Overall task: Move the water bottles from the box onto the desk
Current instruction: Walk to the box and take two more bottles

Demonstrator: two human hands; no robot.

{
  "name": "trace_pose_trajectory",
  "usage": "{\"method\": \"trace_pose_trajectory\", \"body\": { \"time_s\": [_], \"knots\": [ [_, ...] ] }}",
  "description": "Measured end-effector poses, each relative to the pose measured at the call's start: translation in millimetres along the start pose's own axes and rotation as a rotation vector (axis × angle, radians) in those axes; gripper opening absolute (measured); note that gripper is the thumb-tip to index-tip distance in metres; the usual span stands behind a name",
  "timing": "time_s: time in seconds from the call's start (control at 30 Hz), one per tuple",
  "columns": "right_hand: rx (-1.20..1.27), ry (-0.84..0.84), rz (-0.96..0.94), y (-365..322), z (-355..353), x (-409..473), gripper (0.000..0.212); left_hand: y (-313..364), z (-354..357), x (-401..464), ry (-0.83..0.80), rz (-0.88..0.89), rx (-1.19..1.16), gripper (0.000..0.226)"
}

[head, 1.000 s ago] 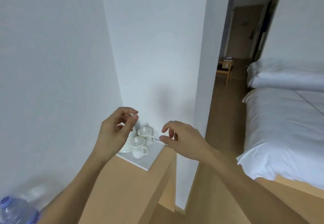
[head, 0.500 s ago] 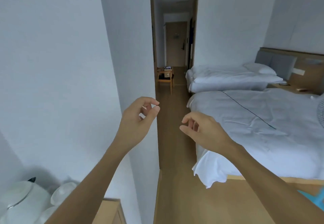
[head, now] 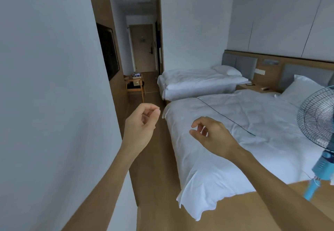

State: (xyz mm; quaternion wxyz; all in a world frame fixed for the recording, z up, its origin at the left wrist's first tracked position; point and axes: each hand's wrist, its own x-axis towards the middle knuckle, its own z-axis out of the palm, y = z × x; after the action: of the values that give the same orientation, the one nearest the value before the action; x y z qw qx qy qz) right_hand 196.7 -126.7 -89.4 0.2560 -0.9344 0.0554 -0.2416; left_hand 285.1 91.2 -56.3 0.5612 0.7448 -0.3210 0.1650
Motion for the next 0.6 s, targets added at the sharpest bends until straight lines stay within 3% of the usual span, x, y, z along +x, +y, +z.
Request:
{"method": "trace_pose_trajectory", "body": {
  "time_s": [0.27,0.6],
  "knots": [
    [0.013,-0.039,-0.035,90,29,156,0.015,-79,59,124,-0.014,-0.009,0.101,0.007],
    [0.042,-0.155,-0.134,145,90,358,0.015,-176,80,265,0.053,-0.093,0.179,0.009]
  ]
}}
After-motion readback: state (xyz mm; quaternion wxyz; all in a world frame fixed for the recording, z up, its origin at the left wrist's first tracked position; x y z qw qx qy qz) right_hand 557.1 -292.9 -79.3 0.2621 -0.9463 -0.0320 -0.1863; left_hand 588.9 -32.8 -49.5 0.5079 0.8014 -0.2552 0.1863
